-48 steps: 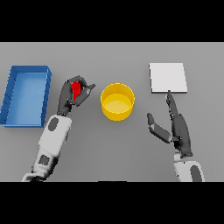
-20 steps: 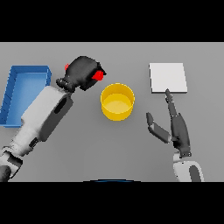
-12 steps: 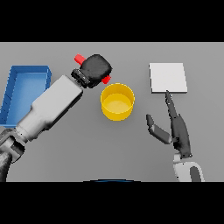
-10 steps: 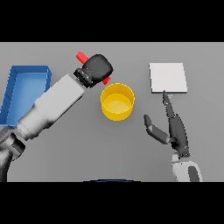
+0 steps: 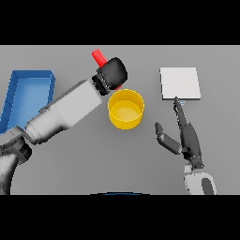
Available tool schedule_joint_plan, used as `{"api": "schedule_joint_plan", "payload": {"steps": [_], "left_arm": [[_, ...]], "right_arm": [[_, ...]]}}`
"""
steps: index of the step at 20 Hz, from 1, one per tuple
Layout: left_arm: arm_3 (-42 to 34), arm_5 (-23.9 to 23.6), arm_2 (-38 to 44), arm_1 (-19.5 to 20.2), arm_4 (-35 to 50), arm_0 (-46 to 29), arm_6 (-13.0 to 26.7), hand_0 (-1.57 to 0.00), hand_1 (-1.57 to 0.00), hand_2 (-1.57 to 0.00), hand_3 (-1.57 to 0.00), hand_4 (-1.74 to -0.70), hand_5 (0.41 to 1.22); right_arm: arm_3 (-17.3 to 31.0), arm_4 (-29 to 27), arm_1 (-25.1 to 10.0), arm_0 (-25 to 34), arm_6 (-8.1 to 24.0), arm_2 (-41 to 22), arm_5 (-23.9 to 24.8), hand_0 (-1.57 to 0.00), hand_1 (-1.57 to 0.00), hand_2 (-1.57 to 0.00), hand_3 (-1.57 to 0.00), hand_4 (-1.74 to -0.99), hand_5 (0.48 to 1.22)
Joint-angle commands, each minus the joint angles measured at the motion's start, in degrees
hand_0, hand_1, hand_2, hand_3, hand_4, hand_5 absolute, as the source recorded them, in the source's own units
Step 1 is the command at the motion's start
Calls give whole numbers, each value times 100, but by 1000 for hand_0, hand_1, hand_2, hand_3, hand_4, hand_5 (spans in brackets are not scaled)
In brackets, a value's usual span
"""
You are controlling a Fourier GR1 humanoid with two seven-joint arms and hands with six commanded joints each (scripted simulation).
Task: Pick up the red beaker and tilt it to pour out 1 green nut into yellow bowl. Pick up the yellow bowl and place it on the metallic measuring scale.
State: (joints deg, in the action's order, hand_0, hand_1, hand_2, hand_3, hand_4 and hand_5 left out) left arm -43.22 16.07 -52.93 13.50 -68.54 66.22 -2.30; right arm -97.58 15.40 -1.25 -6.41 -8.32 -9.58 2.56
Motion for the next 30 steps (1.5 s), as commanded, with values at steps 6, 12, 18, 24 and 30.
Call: {"api": "schedule_joint_plan", "payload": {"steps": [6, 12, 18, 24, 30], "left_arm": [[63, -101, -709, -79, -481, 155, -14, -1571, -1571, -1571, -1571, -1735, 1221], [417, 124, -1435, -330, -895, 707, -351, -1571, -1571, -1571, -1571, -1732, 1221], [696, -75, -1407, -346, -723, 1244, -583, -1571, -1571, -1571, -1571, -1726, 1221], [1298, -118, -648, 112, -84, 2101, -553, -1571, -1571, -1571, -1023, -1733, 1221], [2234, -157, 925, 611, 1387, 2457, -40, -1571, -1571, -1571, -1427, -1735, 1221]], "right_arm": [[39, 283, 38, 16, 73, -55, 208, 1, 1, 1, 1, -1082, 677], [83, 333, 13, 91, -17, -35, 260, 1, 1, 1, 1, -1059, 672], [61, 313, 11, 170, 126, -23, 234, 1, 1, 1, 1, -1035, 684], [44, 341, -38, 120, 26, -5, 266, 1, 1, 1, 1, -1028, 680], [154, 370, 44, 148, -95, -38, 332, 1, 1, 1, 1, -990, 672]]}}
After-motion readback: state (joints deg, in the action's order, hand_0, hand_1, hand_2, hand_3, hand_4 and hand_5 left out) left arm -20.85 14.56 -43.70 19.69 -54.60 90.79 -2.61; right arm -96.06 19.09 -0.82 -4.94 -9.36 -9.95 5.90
